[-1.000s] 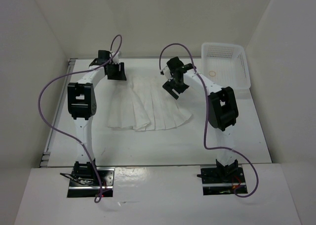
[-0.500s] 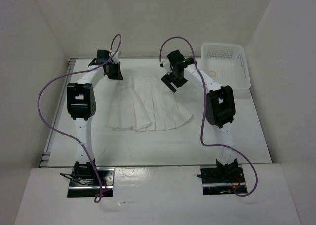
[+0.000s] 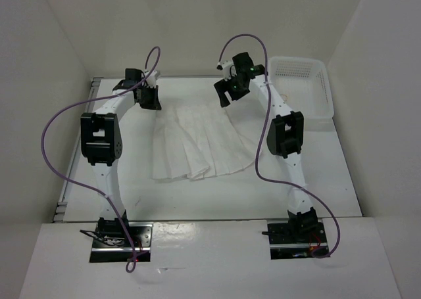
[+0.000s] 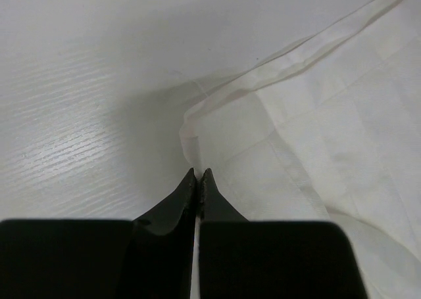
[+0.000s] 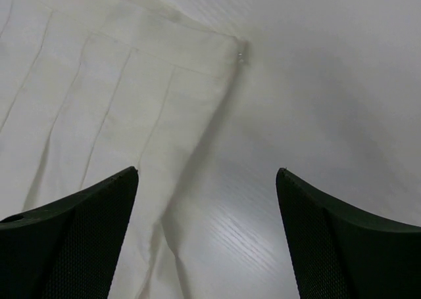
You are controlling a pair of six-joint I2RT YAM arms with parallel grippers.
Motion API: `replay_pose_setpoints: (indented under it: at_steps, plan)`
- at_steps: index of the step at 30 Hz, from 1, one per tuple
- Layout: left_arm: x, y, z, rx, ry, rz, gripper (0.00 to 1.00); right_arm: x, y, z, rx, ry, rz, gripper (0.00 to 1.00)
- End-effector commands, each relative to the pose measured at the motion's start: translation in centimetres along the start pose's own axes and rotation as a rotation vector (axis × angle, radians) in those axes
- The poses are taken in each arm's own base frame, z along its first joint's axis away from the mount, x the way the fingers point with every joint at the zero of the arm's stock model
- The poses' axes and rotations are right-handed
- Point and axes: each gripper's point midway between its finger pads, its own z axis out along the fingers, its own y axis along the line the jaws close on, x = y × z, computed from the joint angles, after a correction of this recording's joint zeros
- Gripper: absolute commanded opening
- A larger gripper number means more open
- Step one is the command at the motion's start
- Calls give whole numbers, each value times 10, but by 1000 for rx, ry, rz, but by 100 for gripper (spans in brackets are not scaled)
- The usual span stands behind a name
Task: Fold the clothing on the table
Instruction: Flatten the skirt out
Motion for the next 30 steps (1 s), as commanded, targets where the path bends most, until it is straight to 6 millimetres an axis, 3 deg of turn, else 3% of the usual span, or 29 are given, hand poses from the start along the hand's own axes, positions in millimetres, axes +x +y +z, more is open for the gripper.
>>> replay_pose_setpoints:
  at_steps: [1,15,25,30]
  plan:
    - [-21,-3,-10,16,-49,54,0,2,32,9,-164,8,22,89]
    - [-9,-15,-5,51,-16,84,0,22,12,50,-240,13,82,84]
    - [-1,-18,1,60,12,98,0,22,21,71,-322,-15,101,83]
    - [10,-34,6,92,40,139,0,21,26,78,-362,-35,107,82]
